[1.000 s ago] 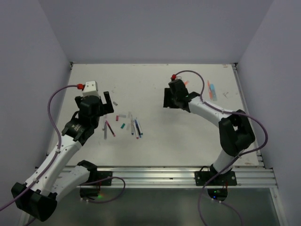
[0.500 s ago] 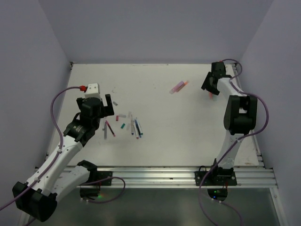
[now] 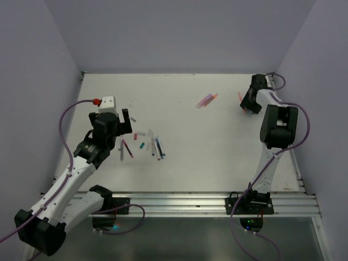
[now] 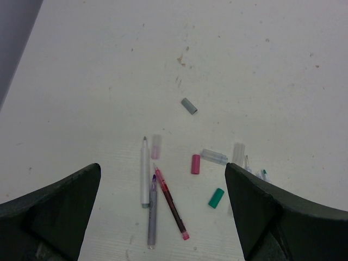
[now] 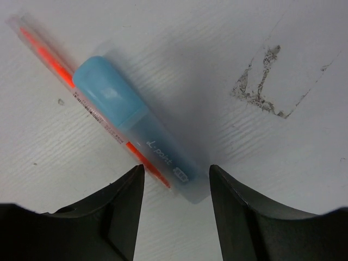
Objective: Open the pen caps
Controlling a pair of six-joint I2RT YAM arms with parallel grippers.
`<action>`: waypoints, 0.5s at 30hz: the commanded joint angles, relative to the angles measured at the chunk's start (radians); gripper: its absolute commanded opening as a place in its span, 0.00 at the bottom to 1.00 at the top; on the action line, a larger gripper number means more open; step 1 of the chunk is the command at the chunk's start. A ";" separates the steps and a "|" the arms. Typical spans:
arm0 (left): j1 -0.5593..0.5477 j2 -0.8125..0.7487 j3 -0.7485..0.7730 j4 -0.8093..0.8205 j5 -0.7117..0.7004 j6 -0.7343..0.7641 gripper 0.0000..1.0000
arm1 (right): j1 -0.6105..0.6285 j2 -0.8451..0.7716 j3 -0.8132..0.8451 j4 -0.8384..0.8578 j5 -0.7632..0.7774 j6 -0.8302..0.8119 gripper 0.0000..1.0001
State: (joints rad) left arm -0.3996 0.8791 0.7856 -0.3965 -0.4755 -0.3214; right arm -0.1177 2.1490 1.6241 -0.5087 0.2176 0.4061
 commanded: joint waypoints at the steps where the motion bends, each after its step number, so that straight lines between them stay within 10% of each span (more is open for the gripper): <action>1: 0.008 0.003 -0.014 0.059 -0.002 0.016 1.00 | -0.007 0.029 0.045 -0.011 -0.007 -0.004 0.54; 15: 0.008 0.017 -0.016 0.062 0.017 0.021 1.00 | -0.008 -0.041 -0.059 0.027 -0.113 -0.069 0.36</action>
State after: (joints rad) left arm -0.3996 0.8928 0.7731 -0.3824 -0.4644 -0.3206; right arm -0.1287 2.1658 1.6196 -0.4877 0.1761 0.3641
